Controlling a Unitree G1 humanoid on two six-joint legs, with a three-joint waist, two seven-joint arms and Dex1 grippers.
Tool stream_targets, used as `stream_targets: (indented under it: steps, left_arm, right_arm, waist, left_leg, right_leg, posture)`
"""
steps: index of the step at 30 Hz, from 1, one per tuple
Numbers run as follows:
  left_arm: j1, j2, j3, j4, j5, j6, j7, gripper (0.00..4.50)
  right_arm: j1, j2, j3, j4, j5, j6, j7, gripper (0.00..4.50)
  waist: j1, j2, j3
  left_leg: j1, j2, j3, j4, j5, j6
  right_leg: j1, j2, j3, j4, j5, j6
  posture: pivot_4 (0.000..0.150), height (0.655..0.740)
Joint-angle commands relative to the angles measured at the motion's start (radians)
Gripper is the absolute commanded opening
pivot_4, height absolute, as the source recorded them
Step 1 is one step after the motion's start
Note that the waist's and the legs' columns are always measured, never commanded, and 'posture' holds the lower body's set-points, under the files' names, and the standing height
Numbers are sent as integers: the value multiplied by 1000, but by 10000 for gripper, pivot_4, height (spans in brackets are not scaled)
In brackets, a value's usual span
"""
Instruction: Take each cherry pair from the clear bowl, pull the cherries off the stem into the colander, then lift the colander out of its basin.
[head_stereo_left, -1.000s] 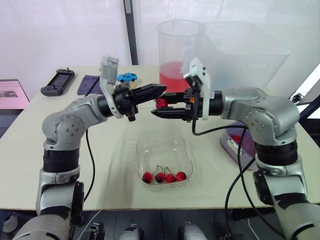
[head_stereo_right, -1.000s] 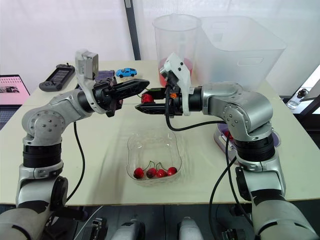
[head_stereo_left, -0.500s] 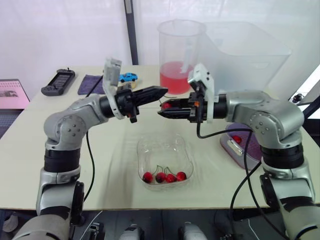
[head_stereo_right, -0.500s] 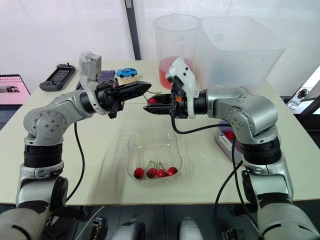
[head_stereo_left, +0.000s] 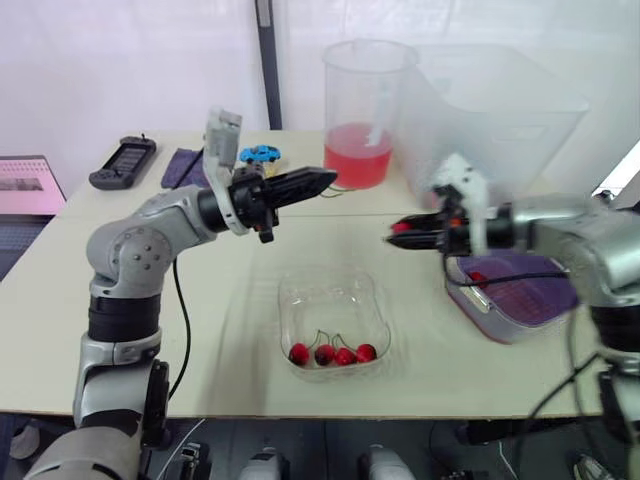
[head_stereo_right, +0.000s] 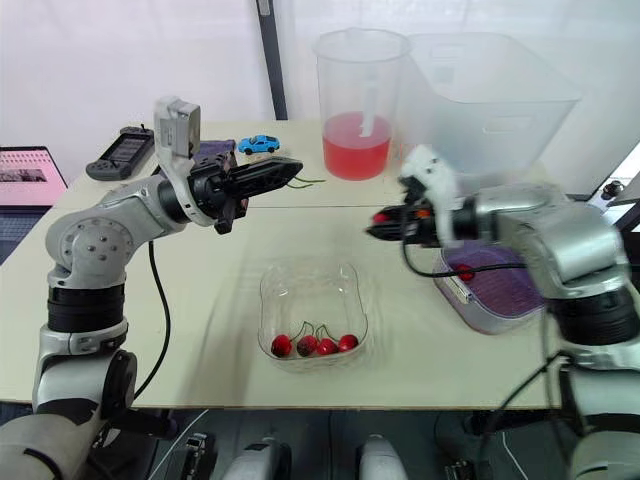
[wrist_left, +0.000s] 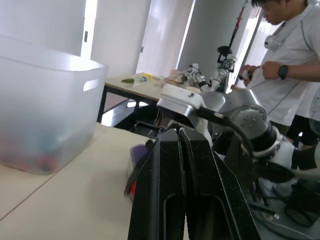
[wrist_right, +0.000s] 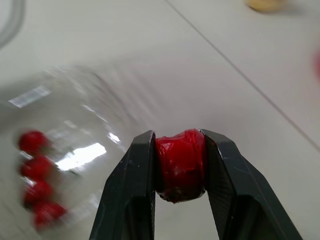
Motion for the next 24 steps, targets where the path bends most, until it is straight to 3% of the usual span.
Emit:
stream_targets:
  steps: [1,3,12,19,24]
  left_arm:
    - [10,9,23,-31,-4,-24,3,0]
    - [25,11,24,-39,0,-29,4,0]
    - [69,23,14,-80,-2,-20,25,0]
    - [82,38,14,-78,3,-30,19,0]
    - [78,52,-11,-59,37,-28,21,0]
  right_arm:
    - [40,-162,-6,123,-136,-158,85,13528]
    - [77,-224,14,191,-191,-232,128,13528]
    - [176,-201,17,299,-269,-303,173,13528]
    - [133,-218,-7,302,-267,-288,235,44474]
    - [-5,-200,-56,223,-162,-230,334,44474]
  waist:
    - [2,0,0]
    - [3,0,0]
    - [-22,1,0]
    - [-17,1,0]
    - [-18,1,0]
  left_leg:
    - [0,0,0,0,0,0]
    - [0,1,2,-1,0,0]
    - [2,3,4,-1,1,-2]
    - [2,2,2,-1,1,-2]
    - [2,2,2,-1,1,-2]
  right_leg:
    - [0,0,0,0,0,0]
    - [0,1,0,0,0,0]
    - [0,2,2,0,0,0]
    - [0,1,2,0,0,0]
    - [0,1,2,0,0,0]
  posture:
    - [1500,7337]
    - [1500,7337]
    - [1500,7337]
    - [1500,7337]
    - [1500,7337]
